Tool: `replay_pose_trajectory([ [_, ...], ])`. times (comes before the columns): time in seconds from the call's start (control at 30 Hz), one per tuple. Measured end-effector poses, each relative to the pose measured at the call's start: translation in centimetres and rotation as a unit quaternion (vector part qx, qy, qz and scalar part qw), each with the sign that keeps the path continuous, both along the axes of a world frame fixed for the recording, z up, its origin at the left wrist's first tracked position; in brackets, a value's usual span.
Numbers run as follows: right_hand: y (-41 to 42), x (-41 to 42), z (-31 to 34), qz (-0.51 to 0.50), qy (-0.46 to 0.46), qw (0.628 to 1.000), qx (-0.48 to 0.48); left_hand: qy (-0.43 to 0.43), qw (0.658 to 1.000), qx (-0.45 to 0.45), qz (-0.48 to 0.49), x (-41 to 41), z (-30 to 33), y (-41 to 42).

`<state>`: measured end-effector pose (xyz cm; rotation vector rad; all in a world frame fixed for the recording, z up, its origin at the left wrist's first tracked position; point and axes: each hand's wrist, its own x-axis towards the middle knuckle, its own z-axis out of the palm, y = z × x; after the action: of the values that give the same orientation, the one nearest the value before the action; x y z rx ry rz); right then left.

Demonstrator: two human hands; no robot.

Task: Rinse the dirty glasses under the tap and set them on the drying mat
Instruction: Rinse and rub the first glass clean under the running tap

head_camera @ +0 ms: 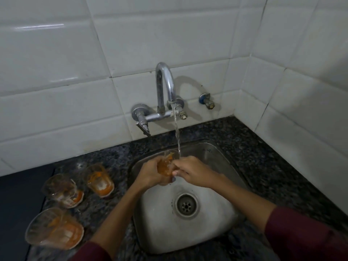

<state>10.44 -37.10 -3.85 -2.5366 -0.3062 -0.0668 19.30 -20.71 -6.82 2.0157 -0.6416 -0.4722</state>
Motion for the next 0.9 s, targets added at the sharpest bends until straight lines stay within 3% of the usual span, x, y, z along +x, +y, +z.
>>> replay_pose_trajectory([
  [0.07,0.5,0.5,0.7,-0.090,0.018,0.988,0.126,0.067,0.989,-0.115,0.059,-0.1,-0.8,0.2],
  [0.17,1.7,1.6,1.3,-0.230,0.049,0.931,0.281,0.059,0.958,-0.242,0.141,-1.2,-2.0,-0.4],
  [0.23,2.4,2.0,1.3,-0.219,0.086,0.914,0.329,0.128,0.923,-0.307,0.191,-1.6,-2.0,-1.1],
  [0.3,2.3,1.5,0.9,-0.111,0.092,0.950,0.276,0.286,0.868,-0.352,0.201,-1.4,-1.4,-1.4],
  [0.37,1.3,1.1,0.1,-0.005,0.071,0.990,0.121,0.423,0.831,-0.313,0.183,-0.9,-0.7,-1.0],
  [0.43,0.3,1.2,-0.5,0.020,0.067,0.997,0.039,0.497,0.802,-0.282,0.175,-0.6,-0.6,-0.8],
  [0.53,0.8,1.9,-0.2,-0.049,0.075,0.983,0.163,0.465,0.790,-0.360,0.174,-1.0,-1.3,-1.8],
  [0.6,1.9,2.2,0.8,-0.125,0.126,0.935,0.306,0.334,0.808,-0.415,0.250,-1.5,-2.0,-2.5],
  [0.67,2.5,2.5,0.9,-0.131,0.162,0.907,0.365,0.236,0.831,-0.397,0.310,-1.7,-1.9,-2.8],
  [0.73,2.3,2.1,0.5,-0.051,0.163,0.933,0.317,0.282,0.829,-0.354,0.328,-1.2,-1.1,-2.7],
  [0.8,1.2,1.9,-0.4,0.043,0.126,0.985,0.113,0.379,0.821,-0.298,0.305,-0.4,-0.3,-2.3],
  [0.87,0.0,2.3,-1.0,0.094,0.099,0.988,-0.068,0.435,0.826,-0.243,0.262,0.2,-0.2,-1.9],
  [0.9,-0.2,2.6,-0.9,0.095,0.093,0.987,-0.091,0.454,0.824,-0.241,0.240,0.5,-0.4,-1.8],
])
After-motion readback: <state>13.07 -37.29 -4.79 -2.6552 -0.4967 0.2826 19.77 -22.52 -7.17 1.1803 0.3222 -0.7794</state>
